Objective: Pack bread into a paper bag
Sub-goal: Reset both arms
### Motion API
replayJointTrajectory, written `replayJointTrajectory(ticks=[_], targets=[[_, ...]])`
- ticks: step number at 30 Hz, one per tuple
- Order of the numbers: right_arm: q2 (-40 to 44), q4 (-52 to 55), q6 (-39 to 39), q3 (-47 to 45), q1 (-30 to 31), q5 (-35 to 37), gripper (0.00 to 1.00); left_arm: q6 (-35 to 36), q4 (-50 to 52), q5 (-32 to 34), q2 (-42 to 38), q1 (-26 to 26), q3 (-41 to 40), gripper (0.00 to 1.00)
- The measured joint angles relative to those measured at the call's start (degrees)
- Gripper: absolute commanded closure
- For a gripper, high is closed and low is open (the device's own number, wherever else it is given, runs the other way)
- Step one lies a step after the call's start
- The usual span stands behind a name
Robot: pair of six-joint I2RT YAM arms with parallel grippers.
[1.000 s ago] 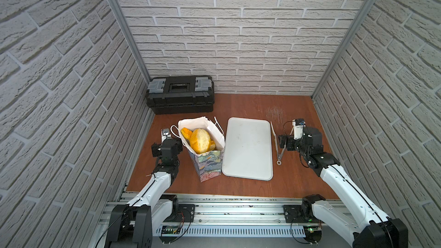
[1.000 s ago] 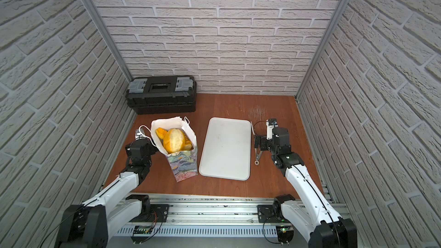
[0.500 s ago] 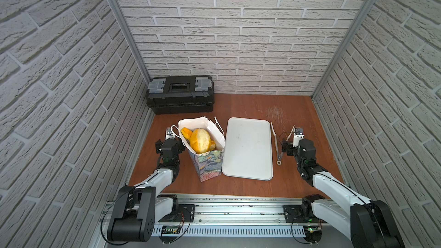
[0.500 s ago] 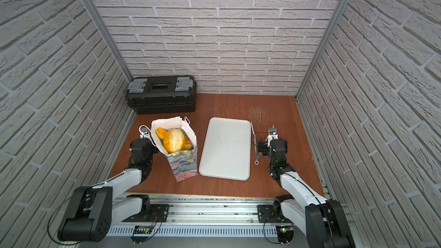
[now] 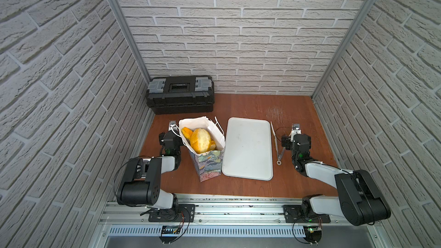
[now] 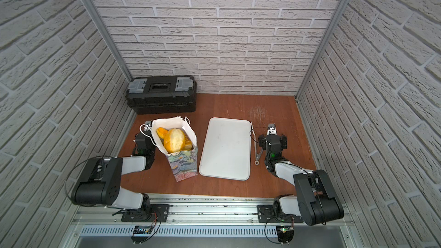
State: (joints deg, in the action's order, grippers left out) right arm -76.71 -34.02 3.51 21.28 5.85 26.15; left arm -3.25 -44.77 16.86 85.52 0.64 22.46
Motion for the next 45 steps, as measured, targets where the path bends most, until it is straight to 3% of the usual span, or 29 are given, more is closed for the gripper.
replayJointTrajectory(ticks=[17,25,34,38,45], targets=[[1.03,-4.61,-0.13,-1.36,0.0,-1.18,0.0,-2.16,-6.08,-3.52,4.0,-1.97,-1.05,0.02],[-8.11,-9.7,-1.18,-0.07,0.0,-3.17,0.01,-2.16,-6.69,-4.28,4.04,-2.1,-1.05,0.02],[-8.17,-11.82,-2.84,-0.09,-0.28,-3.37,0.01,-2.58,-6.64,-5.86,4.04,-3.02,-1.05,0.02],[-11.87,-20.26,-1.95,-2.21,-0.46,-6.12,0.01,-2.62,-6.64,-6.25,4.04,-3.02,-1.05,0.02],[-11.8,-18.91,-1.81,-1.9,-0.92,-6.95,0.01,-2.82,-6.6,-6.71,4.04,-3.17,-1.05,0.02]])
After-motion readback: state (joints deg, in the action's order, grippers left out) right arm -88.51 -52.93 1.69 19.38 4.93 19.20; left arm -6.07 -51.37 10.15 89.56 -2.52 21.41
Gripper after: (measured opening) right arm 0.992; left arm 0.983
